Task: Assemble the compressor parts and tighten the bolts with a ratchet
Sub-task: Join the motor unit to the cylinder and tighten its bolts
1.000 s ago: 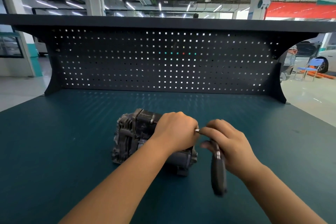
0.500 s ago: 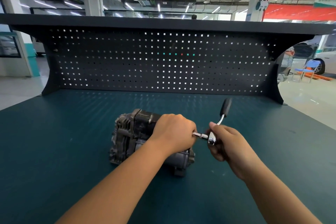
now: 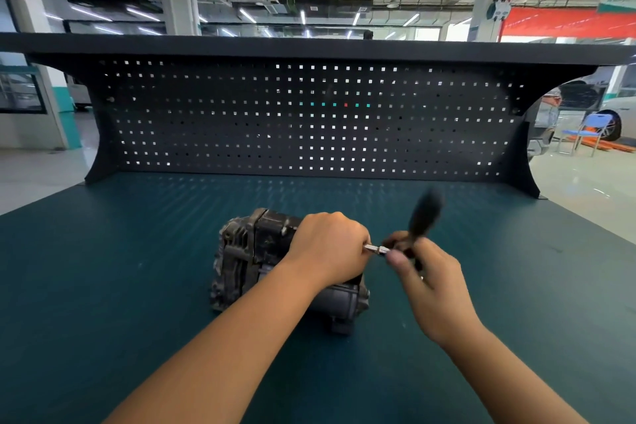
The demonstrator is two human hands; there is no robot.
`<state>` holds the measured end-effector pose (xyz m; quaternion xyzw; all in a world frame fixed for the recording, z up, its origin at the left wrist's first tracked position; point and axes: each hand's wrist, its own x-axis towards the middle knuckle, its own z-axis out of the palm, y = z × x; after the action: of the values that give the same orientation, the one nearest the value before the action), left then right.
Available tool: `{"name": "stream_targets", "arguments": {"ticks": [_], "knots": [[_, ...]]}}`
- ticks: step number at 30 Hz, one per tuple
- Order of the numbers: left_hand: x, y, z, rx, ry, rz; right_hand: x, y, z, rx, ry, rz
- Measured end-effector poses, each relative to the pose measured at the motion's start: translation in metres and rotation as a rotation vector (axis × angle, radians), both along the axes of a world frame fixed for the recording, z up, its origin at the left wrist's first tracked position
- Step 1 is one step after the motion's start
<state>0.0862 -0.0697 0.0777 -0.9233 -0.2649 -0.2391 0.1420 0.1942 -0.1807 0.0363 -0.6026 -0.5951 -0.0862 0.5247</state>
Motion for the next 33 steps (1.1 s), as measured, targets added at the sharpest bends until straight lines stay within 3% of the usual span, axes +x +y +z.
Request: {"name": "stream_targets", "arguments": {"ticks": [3,6,12,33], "knots": [[0.000,-0.001,0.002,-0.001,0.010,0.014,-0.004,0.011,0.013,-0.157,0.455,0.047],[-0.001,-0.004,0.002,0.012,0.030,0.026,0.002,0.016,0.018,-0.277,0.663,0.069],[0.007,-0.015,-0.002,0.016,0.047,-0.038,0.005,0.005,0.011,-0.137,0.617,0.007],[0.003,-0.004,-0.004,-0.029,-0.055,-0.067,0.004,0.019,0.013,-0.211,0.661,0.029]]}}
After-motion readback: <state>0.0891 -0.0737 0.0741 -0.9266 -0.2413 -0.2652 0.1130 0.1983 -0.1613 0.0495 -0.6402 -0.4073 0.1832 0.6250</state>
